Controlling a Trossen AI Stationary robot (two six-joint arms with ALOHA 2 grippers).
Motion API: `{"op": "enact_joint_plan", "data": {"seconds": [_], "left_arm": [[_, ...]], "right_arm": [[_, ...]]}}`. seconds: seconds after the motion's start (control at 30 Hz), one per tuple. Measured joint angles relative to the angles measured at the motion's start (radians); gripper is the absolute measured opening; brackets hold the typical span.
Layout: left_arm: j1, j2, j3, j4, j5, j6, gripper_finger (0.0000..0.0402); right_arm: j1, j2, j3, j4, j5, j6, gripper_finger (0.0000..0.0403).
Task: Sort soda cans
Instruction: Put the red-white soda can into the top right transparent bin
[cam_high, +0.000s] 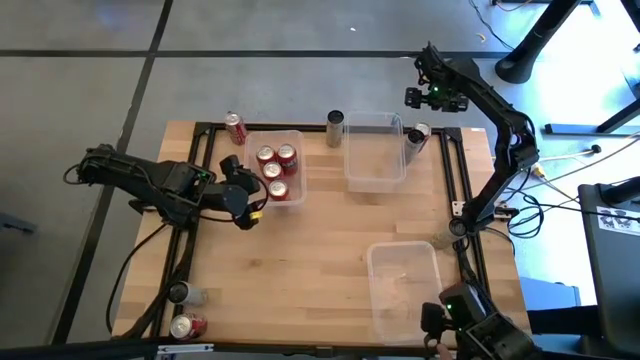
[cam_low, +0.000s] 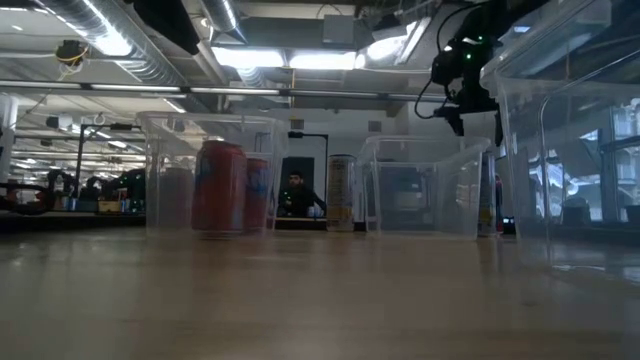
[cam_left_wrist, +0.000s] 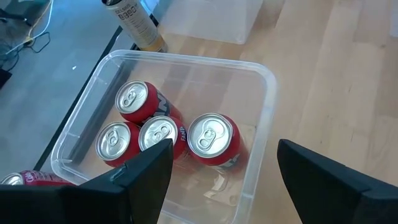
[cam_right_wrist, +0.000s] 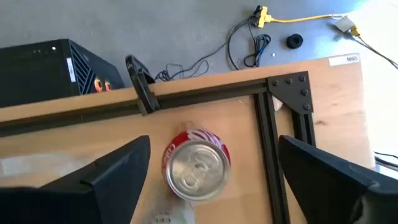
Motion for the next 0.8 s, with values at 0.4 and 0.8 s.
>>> {"op": "enact_joint_plan", "data": {"seconds": [0.4, 0.8], "left_arm": [[0.0, 0.0, 0.0, 0.0, 0.0, 0.013, 0.0276], [0.0, 0.0, 0.0, -0.001, 0.001, 0.007, 0.0276]], "right_arm": [[0.006, 0.004, -0.229, 0.134, -0.07, 0.024, 0.0349], [0.007, 0.004, -0.316, 0.234, -0.115, -0.003, 0.0349]]}}
